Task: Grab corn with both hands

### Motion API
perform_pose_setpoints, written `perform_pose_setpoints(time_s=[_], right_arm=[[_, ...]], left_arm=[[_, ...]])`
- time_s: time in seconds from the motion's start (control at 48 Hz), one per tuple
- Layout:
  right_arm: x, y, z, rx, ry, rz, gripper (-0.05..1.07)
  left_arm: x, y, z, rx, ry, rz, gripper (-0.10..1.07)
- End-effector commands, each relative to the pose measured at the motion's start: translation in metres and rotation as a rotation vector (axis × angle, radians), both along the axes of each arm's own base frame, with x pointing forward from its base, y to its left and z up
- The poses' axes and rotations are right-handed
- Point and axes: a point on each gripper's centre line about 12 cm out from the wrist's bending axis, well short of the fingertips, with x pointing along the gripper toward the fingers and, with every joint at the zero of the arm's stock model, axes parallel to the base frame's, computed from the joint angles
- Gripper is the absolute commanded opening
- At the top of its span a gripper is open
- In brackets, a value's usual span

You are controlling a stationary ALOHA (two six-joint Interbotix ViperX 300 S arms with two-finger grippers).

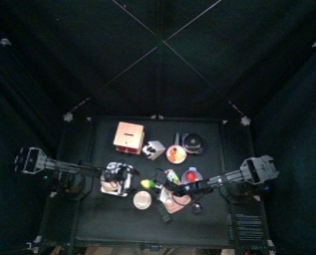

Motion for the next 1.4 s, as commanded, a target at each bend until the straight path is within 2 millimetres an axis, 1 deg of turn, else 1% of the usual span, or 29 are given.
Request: perform_pose_setpoints(time_s=[0.0,0.208,0.271,0.417,0.604,1.125,1.375], right_arm=[[0.004,0.002,0.018,0.006,-0.047,0.006,0.60],[0.005,0.002,0.019,0.002,-0.049,0.008,0.60],[0.004,0.002,0.017,0.003,-0.046,0.007,0.60],[0.004,0.001,0.017,0.002,-0.046,0.007,0.60],[0.005,0.000,0.017,0.003,-0.045,0.004,0.60],[0.006,0.001,0.015,0.002,-0.040,0.004,0.60],[0.006,-0.001,0.014,0.001,-0.039,0.001,0.60]], left_arm=[[0.015,0.000,0.003,-0.002,-0.014,-0.001,1.03],[0.032,-0.001,-0.007,-0.006,0.013,0.001,1.03],[0.034,0.000,-0.009,-0.010,0.019,0.004,1.03],[0.035,0.004,-0.010,-0.027,0.023,0.029,1.03],[0.033,0.003,-0.009,-0.028,0.020,0.029,1.00],[0.035,0.003,-0.008,-0.027,0.019,0.027,0.78],[0.034,0.004,-0.010,-0.027,0.026,0.032,0.77]])
